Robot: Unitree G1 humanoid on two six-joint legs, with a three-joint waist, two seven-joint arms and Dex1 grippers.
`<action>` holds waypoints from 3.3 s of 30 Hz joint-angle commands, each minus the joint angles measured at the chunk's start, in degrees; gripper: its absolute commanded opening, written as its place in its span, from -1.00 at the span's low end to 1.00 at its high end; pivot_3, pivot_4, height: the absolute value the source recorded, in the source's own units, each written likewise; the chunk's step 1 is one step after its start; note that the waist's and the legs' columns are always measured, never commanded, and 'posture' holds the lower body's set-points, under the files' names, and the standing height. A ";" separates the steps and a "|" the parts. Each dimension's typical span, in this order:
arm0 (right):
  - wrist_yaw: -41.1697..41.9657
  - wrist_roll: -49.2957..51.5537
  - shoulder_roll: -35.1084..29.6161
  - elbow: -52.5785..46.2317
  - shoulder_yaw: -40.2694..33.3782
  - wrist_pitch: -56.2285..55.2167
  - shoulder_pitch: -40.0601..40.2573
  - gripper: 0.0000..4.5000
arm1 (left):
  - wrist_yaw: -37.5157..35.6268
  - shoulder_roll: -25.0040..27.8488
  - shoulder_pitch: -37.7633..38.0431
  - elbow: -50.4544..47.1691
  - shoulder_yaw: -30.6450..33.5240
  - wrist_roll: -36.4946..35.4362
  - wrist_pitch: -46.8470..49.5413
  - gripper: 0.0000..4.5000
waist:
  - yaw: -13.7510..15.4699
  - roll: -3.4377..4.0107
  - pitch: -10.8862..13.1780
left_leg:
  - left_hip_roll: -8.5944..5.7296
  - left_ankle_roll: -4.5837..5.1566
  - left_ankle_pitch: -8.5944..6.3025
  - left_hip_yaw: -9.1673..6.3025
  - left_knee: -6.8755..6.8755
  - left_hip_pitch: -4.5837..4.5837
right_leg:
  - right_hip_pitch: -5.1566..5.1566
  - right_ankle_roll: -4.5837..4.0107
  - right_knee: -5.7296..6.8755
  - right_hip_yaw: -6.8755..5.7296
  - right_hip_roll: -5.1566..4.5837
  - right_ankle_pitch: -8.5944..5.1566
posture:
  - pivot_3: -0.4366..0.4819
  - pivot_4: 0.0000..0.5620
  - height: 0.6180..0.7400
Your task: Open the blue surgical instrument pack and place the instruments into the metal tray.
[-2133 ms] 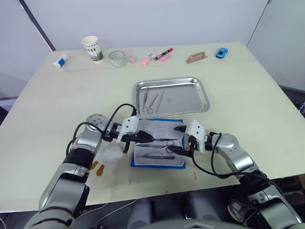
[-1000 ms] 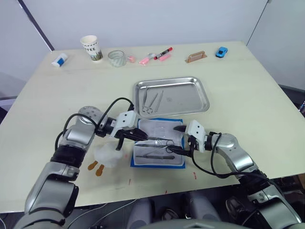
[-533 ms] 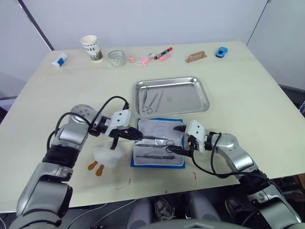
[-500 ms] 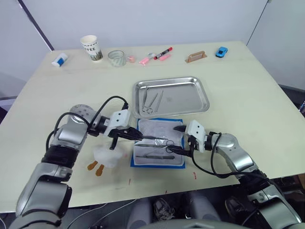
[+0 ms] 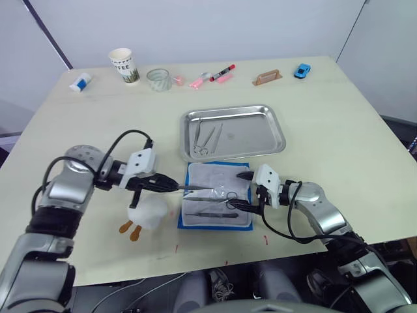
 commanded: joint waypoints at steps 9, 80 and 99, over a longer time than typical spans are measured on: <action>-1.03 -6.71 -1.39 9.46 5.22 2.91 3.16 1.00 | -1.05 4.86 4.83 -6.03 7.26 -5.83 2.65 -0.97 | 0.02 0.03 0.02 | 0.06 0.00 0.00 0.06 0.00 0.01 | 0.00 -0.03 0.00 -0.01 0.00 -0.02 | -0.05 -0.47 1.00; -2.23 -6.87 -0.24 10.97 5.23 1.97 3.18 1.00 | 89.55 -52.95 -19.17 -4.29 4.75 8.41 55.76 0.44 | -0.19 -0.12 -0.25 | 0.70 -0.48 0.25 0.46 -0.24 0.18 | 0.62 -0.01 -0.09 -0.02 -0.07 -0.02 | -0.05 -0.47 1.00; -2.46 -6.85 0.17 11.46 5.05 1.96 2.95 1.00 | 55.61 -34.67 -15.68 -15.43 3.67 -1.15 40.39 0.78 | -0.77 -0.12 -0.22 | 1.71 -1.44 0.81 1.79 -1.01 0.47 | 0.60 -0.01 -0.15 -0.03 -0.09 -0.03 | -0.05 -0.47 1.00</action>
